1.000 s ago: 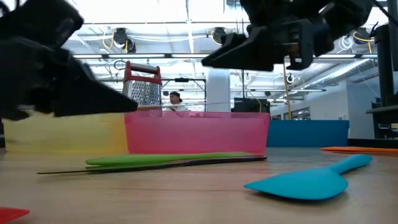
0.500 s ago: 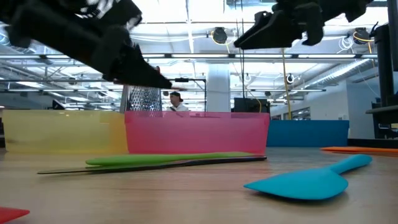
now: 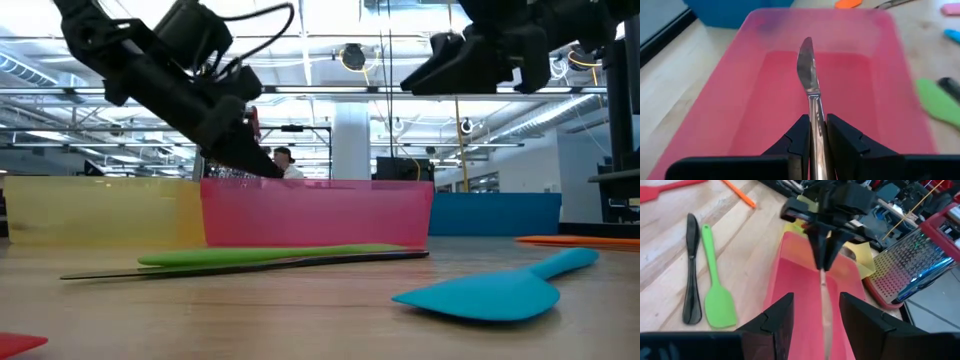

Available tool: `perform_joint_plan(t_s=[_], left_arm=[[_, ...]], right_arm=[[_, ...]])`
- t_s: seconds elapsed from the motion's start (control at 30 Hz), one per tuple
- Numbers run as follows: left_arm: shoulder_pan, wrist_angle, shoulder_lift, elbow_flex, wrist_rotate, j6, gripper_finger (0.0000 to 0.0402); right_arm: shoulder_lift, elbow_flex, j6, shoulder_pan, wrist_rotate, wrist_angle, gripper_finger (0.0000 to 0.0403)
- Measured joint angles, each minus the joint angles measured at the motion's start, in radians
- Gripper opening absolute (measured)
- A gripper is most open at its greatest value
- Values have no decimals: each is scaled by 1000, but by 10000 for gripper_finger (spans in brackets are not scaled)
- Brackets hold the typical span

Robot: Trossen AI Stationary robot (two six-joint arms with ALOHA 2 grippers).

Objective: Pick & Place Kitchen Items
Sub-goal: Put the left gold table knife into the pink bin

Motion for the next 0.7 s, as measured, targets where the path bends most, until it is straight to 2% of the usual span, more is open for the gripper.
perform_joint_plan(t_s=[0.2, 0.53, 0.7], left_arm=[[65, -10, 5, -1, 94, 7, 58], [76, 5, 138, 66, 101, 43, 58], [89, -78, 181, 138, 104, 54, 58]], right_arm=[[0, -19, 0, 0, 0, -1, 150], [0, -21, 0, 0, -4, 17, 150], [0, -21, 3, 0, -4, 16, 150]])
